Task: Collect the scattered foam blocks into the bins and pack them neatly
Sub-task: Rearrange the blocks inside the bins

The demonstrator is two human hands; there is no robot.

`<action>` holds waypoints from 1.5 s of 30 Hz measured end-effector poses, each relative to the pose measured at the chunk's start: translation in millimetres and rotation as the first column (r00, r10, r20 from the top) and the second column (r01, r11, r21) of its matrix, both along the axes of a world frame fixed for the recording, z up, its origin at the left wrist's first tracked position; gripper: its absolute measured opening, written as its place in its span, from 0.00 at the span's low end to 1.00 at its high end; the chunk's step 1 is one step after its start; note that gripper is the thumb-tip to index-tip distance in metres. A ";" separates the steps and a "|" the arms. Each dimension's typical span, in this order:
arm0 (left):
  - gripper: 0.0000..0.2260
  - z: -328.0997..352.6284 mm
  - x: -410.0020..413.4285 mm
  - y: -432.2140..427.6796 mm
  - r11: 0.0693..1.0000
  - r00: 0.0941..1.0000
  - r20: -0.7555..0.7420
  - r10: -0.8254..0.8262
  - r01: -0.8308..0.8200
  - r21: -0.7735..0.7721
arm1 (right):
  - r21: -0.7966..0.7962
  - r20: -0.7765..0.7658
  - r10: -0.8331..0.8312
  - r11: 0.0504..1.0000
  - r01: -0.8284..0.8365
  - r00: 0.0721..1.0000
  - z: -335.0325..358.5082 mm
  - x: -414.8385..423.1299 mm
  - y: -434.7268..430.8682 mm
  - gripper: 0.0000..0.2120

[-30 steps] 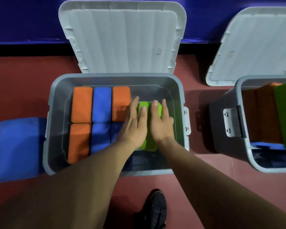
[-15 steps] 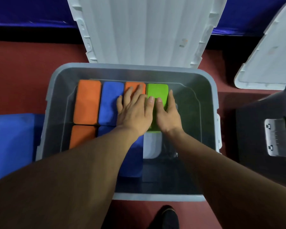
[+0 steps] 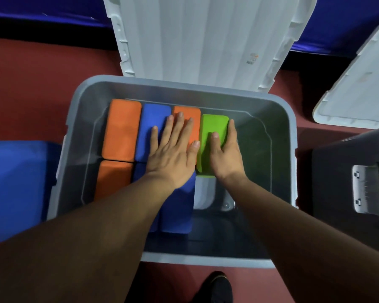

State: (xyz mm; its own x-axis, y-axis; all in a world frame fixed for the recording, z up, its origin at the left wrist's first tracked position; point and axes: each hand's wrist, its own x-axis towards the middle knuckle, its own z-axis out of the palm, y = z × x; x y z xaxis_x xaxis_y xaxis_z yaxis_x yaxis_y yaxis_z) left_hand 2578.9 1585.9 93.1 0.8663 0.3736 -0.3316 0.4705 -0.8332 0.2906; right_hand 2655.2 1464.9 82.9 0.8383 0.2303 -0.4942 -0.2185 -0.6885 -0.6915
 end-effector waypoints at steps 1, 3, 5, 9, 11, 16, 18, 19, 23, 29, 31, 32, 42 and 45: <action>0.30 4.0 -7.1 5.3 1.000 0.999 0.026 0.020 -0.020 0.000 | -0.014 0.009 0.001 1.000 -0.001 1.000 2.2 -1.6 -0.8 0.33; 0.34 11.4 -23.4 17.5 0.999 0.997 0.063 0.036 -0.036 -0.008 | -0.058 0.016 0.001 0.998 0.000 1.000 6.3 -5.5 -0.7 0.34; 0.34 16.6 -41.6 32.2 0.999 0.995 0.095 0.043 -0.042 -0.012 | -0.110 0.031 0.002 0.994 0.001 1.000 9.1 -10.1 3.5 0.35; 0.30 20.8 -83.4 61.9 0.994 0.972 0.218 0.083 -0.096 0.051 | -0.201 0.024 0.021 0.979 -0.015 1.000 13.4 -20.2 13.7 0.38; 0.29 19.4 -103.8 73.1 0.990 0.967 0.229 0.109 -0.125 0.058 | -0.235 -0.015 0.029 0.971 -0.032 0.999 14.1 -24.2 16.4 0.40; 0.28 21.8 -127.7 88.5 0.988 0.963 0.243 0.115 -0.136 0.072 | -0.272 0.011 -0.028 0.962 0.029 1.000 11.2 -27.1 21.3 0.33; 0.28 22.1 -126.2 89.4 0.991 0.968 0.228 0.101 -0.118 0.064 | -0.287 0.024 -0.025 0.957 0.031 0.999 9.9 -28.0 18.7 0.34; 0.29 22.3 -123.5 88.8 0.993 0.974 0.206 0.091 -0.104 0.051 | -0.303 0.033 -0.013 0.953 0.023 0.999 9.1 -28.1 17.5 0.34; 0.32 18.9 -107.6 83.4 0.999 0.990 0.134 0.039 -0.043 0.027 | -0.347 0.083 0.001 0.938 0.028 0.997 7.5 -26.5 18.9 0.31; 0.32 17.3 -86.8 73.3 0.999 0.995 0.098 -0.024 0.021 0.031 | -0.338 0.176 0.036 0.941 0.026 0.984 12.6 -13.6 24.3 0.29; 0.33 19.9 -78.9 70.7 0.999 0.996 0.082 -0.029 0.026 0.031 | -0.326 0.148 0.033 0.945 0.017 0.988 11.3 -6.2 24.8 0.30; 0.33 20.9 -74.1 69.8 0.999 0.997 0.073 -0.030 0.028 0.027 | -0.322 0.123 0.037 0.947 0.004 0.992 9.5 -4.5 25.2 0.30; 0.34 20.8 -63.7 70.4 0.999 0.999 0.024 -0.043 0.042 0.020 | -0.419 0.205 0.110 0.908 -0.014 0.973 11.0 -11.2 29.7 0.30; 0.34 25.5 -74.2 80.4 1.000 0.996 0.085 -0.003 0.002 0.022 | -0.404 0.266 0.088 0.914 0.028 0.960 20.8 -14.5 37.1 0.29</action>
State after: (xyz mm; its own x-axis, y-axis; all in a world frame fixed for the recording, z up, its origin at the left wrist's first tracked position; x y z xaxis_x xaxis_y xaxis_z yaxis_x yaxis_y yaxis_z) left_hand 2504.7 1666.3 118.6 0.8919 0.3779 -0.2484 0.4429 -0.8410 0.3108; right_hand 2640.7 1502.0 103.7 0.9490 0.0891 -0.3024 -0.0361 -0.9222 -0.3850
